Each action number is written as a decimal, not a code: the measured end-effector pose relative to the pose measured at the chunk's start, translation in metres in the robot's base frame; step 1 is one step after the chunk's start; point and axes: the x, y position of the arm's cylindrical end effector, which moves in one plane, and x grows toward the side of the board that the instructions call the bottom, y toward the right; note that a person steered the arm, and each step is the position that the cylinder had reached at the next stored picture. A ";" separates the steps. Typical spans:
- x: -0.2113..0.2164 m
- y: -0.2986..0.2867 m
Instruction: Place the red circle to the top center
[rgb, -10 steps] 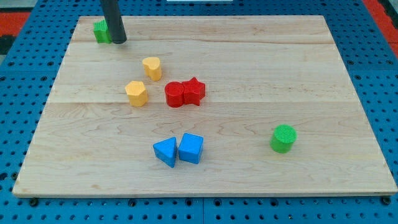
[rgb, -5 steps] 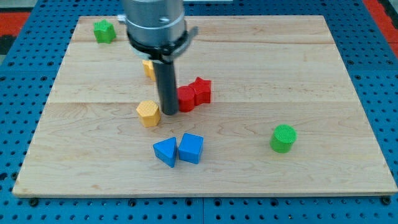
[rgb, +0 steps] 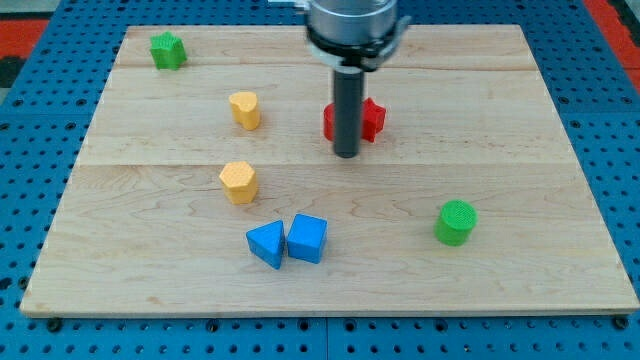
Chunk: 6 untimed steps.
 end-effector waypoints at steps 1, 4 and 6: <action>-0.034 0.000; -0.024 -0.055; -0.128 -0.059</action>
